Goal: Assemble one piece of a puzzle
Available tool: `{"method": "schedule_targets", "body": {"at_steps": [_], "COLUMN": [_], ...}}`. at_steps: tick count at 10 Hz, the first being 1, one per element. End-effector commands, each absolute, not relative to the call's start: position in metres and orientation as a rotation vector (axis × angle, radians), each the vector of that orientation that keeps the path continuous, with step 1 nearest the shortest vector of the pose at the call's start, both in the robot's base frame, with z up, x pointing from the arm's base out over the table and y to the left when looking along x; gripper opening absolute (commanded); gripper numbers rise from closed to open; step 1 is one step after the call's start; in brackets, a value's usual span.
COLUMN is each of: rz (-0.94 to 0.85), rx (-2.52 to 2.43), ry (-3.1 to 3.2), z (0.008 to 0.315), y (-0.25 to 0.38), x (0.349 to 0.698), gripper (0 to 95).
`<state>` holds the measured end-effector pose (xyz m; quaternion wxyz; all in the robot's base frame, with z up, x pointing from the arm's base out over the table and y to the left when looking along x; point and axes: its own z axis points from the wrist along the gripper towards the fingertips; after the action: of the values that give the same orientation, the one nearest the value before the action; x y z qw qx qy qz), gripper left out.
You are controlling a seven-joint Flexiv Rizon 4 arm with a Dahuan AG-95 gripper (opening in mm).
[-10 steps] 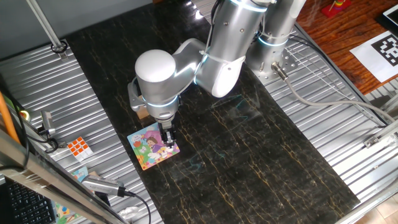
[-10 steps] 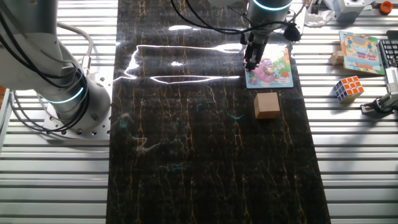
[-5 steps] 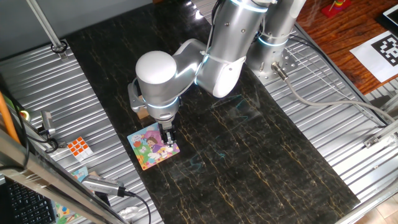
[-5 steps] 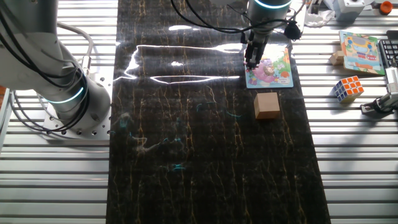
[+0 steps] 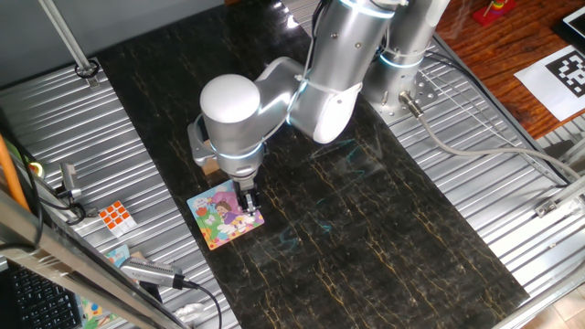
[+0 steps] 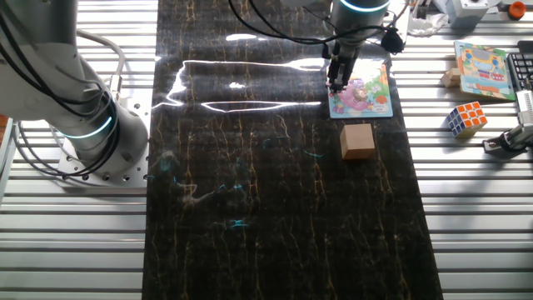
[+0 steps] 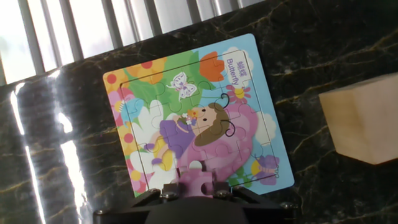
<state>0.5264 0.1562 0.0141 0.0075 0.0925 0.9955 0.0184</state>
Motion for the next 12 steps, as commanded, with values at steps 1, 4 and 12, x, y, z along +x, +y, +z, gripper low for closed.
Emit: {"method": "schedule_targets", "body": {"at_steps": [1,4,12], "rz": [0.052,0.031,0.036], "rx": [0.242,0.165,-0.147], "ry": [3.108,3.113,3.113], "z": [0.0197,0.0264,0.0284], "y": [0.1565,0.1583,0.1588], "x": [0.5238,0.5199,0.5187], "gripper": [19.0,19.0,19.0]}}
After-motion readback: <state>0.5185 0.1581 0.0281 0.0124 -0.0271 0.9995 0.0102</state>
